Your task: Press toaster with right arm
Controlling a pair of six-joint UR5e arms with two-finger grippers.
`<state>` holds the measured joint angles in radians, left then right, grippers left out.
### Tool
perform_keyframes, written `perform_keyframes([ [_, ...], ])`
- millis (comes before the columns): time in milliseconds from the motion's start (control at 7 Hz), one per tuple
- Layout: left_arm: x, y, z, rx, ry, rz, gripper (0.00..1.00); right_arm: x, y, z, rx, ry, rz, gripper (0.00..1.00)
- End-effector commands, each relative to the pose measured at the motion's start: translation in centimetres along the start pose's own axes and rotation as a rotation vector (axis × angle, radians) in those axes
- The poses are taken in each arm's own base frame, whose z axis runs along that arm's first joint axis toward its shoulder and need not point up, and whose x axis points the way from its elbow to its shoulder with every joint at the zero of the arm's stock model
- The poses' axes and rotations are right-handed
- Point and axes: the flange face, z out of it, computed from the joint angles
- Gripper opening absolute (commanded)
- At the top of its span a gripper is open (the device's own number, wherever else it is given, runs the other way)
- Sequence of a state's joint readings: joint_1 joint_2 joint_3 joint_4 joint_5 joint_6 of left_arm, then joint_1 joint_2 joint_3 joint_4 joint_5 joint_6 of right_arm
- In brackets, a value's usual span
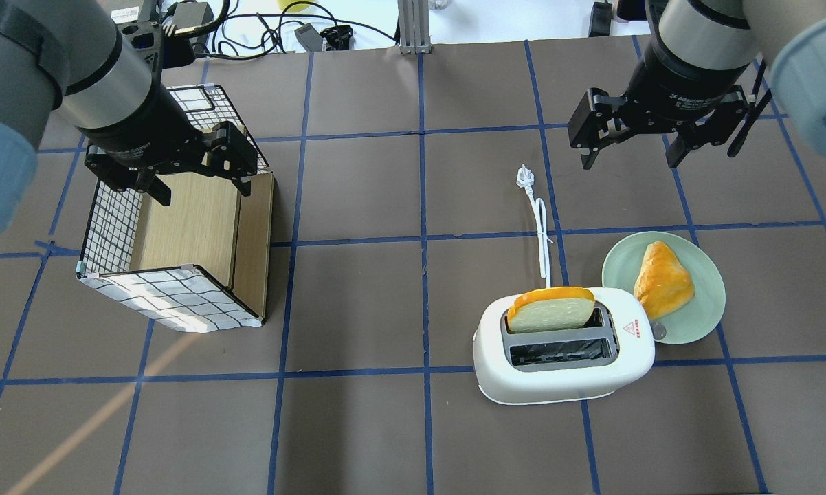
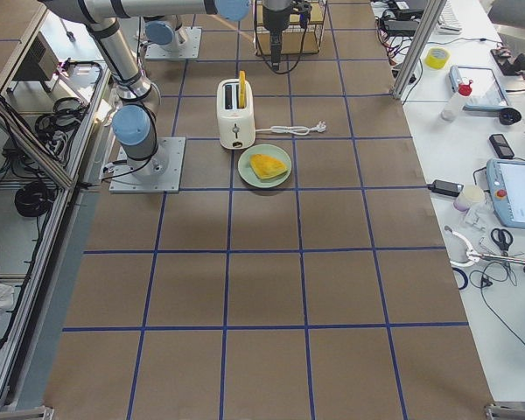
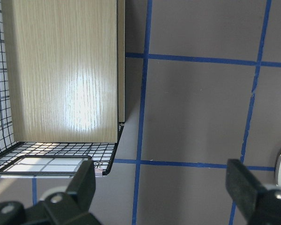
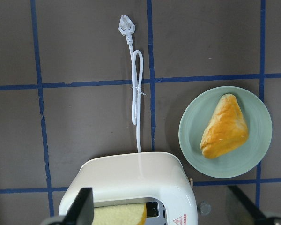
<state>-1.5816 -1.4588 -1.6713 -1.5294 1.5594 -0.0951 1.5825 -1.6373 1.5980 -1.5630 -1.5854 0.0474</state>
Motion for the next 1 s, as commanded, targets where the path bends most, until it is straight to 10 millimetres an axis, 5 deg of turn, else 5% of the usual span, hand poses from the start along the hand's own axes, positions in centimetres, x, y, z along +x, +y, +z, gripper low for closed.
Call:
perform_keyframes([
  [0, 0.0, 0.0, 0.0, 0.001, 0.001, 0.0, 1.0, 0.6, -0.2, 0.3, -0.004, 0.041, -0.002, 1.0],
  [571, 0.0, 0.0, 0.0, -0.001, -0.001, 0.0, 1.0, 1.3, -0.6, 0.4, -0.003, 0.044, 0.015, 1.0],
  [857, 0.0, 0.0, 0.0, 0.001, -0.001, 0.0, 1.0, 5.9, -1.9, 1.4, -0.041, 0.028, 0.078, 1.0],
])
